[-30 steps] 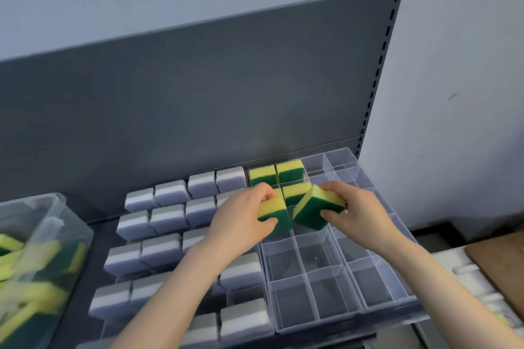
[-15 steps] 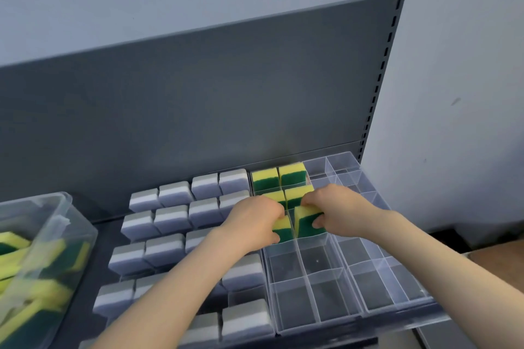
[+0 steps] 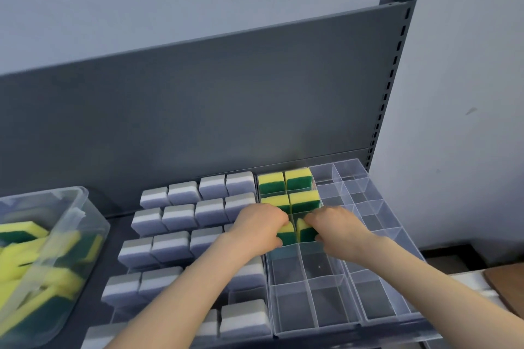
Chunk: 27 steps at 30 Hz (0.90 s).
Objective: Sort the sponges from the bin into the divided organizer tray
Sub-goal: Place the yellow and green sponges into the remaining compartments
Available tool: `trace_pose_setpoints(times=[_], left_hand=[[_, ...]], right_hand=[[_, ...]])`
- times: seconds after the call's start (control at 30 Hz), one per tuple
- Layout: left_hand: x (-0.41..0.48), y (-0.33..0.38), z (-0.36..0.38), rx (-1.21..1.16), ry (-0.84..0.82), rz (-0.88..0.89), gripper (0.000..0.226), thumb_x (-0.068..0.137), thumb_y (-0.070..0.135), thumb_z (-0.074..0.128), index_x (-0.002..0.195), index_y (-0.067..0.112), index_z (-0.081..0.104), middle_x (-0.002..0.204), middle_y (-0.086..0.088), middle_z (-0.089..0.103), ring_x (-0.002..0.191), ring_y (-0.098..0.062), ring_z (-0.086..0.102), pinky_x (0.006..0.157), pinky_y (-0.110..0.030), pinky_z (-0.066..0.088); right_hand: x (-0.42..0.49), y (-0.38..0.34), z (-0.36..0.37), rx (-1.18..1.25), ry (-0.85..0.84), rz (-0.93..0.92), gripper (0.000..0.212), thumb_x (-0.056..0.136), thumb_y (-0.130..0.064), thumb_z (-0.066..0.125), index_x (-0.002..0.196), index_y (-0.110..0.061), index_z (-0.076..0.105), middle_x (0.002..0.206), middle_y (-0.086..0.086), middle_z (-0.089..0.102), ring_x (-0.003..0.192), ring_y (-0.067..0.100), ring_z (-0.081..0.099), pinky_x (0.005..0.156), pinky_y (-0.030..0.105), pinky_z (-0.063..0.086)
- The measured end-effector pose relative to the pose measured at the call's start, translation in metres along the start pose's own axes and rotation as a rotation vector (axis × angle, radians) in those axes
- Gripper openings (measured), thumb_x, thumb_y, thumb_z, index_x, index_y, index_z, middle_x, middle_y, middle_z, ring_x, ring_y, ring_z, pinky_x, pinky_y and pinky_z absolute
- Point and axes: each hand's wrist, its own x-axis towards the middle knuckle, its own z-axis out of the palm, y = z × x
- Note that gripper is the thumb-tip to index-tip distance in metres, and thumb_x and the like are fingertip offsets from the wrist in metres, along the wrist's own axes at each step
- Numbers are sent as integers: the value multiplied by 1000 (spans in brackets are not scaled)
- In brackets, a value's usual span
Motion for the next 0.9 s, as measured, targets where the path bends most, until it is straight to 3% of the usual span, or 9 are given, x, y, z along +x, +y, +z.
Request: trace_pose_setpoints(times=[0.17, 0.3, 0.47, 0.57, 0.67, 0.77, 0.9], left_hand=[[-4, 3, -2, -8, 34, -31, 30, 83, 31, 67, 112, 21, 62, 94, 1, 64, 82, -19, 59, 59, -28, 46], [-13, 6, -6, -48, 98, -71, 46, 74, 50, 66, 114, 26, 61, 98, 5, 64, 88, -19, 59, 60, -28, 43], [-38, 5, -17, -119, 260, -197, 41, 81, 54, 60, 116, 34, 60, 99, 11, 63, 87, -12, 59, 56, -24, 38], [-60, 2, -23, -151, 369, -344, 36, 83, 48, 60, 118, 38, 59, 108, 15, 65, 96, -10, 60, 60, -23, 36], [-87, -6, -24, -159, 410, -521, 37, 85, 45, 59, 121, 37, 59, 113, 15, 66, 103, -10, 60, 72, -26, 46], [-119, -19, -24, -132, 418, -704, 31, 85, 44, 57, 115, 36, 61, 106, 14, 68, 102, -13, 61, 78, -32, 51], [-162, -34, -21, -92, 419, -857, 32, 85, 43, 57, 116, 35, 61, 104, 10, 68, 100, -15, 61, 77, -30, 51]], right_hand=[[-4, 4, 0, 33, 29, -56, 26, 83, -14, 56, 108, -20, 51, 102, 0, 60, 91, 20, 56, 76, 29, 45], [-8, 8, -11, 108, 36, -70, 27, 81, -23, 58, 107, -22, 51, 102, -1, 60, 94, 20, 56, 76, 31, 47], [-12, 10, -37, 201, 115, -73, 53, 86, -31, 63, 136, -24, 45, 129, -3, 56, 118, 18, 52, 96, 34, 45], [-11, 1, -50, 290, 209, -113, 49, 88, -30, 61, 135, -27, 48, 134, -7, 54, 121, 13, 51, 99, 29, 44], [-9, -14, -57, 324, 271, -160, 45, 89, -30, 60, 133, -29, 50, 134, -10, 54, 119, 10, 52, 98, 26, 43], [-1, -32, -59, 330, 275, -222, 44, 89, -30, 59, 132, -27, 51, 134, -8, 54, 119, 11, 52, 97, 25, 42], [6, -58, -63, 301, 237, -282, 45, 89, -32, 57, 133, -25, 50, 134, -6, 54, 117, 14, 53, 97, 27, 43]])
